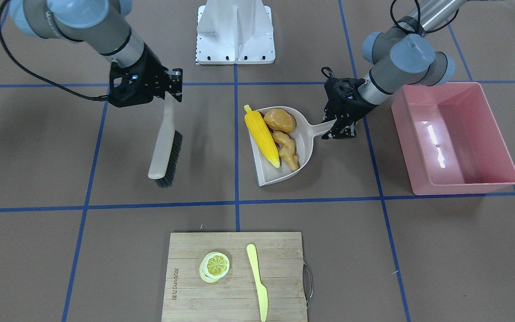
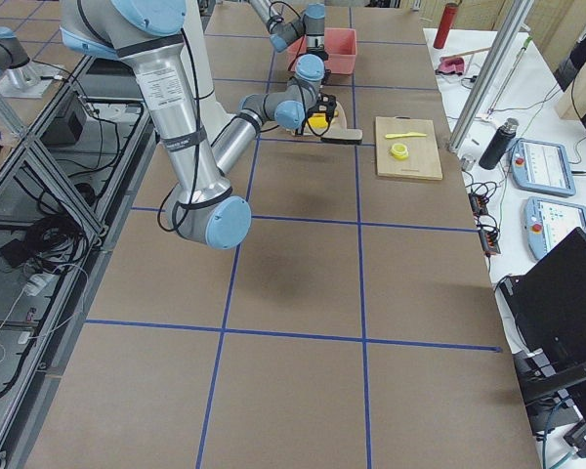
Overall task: Sweep and dump trash into bin
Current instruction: 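Lift the brush away and carry it back with the right gripper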
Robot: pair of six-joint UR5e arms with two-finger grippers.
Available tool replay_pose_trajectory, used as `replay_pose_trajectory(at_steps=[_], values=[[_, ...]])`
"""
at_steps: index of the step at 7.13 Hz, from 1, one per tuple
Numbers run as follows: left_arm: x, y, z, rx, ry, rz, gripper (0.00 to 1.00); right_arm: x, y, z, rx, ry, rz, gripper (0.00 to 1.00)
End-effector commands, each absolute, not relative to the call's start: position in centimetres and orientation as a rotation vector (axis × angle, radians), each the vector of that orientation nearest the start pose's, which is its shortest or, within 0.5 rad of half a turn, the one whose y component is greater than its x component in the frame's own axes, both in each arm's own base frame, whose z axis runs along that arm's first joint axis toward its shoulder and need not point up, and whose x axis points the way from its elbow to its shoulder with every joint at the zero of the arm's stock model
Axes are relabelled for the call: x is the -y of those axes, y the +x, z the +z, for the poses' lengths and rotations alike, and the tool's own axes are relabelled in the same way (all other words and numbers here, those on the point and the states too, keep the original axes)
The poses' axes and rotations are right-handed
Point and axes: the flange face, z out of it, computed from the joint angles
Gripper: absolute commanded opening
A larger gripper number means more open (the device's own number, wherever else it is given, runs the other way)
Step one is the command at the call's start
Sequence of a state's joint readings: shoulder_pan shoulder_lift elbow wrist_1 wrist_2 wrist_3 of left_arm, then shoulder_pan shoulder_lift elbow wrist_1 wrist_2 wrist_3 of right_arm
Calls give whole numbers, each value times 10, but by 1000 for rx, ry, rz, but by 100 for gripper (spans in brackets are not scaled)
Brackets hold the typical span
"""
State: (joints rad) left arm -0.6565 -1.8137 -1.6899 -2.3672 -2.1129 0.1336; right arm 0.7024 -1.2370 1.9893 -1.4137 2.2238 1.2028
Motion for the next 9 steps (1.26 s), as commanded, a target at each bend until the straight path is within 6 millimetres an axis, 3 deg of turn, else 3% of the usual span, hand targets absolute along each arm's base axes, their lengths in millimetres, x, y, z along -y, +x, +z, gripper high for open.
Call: replay_pose_trajectory(at_steps=[1,4,6,7,8,9], values=[[417,407,378,-972,964,1199,0,426,-294,338,985,1,-49,0],[412,400,366,-1060,1015,1113,0,423,-225,446,828,11,-184,0],[410,394,358,-1100,1057,1078,0,389,-194,486,763,-93,-166,0],[416,381,361,-1102,1067,1062,0,370,-178,505,740,-122,-153,0],[433,353,364,-1091,1070,1039,0,355,-164,525,714,-153,-132,0],[441,328,378,-1080,1052,1022,0,351,-160,535,694,-162,-134,0]])
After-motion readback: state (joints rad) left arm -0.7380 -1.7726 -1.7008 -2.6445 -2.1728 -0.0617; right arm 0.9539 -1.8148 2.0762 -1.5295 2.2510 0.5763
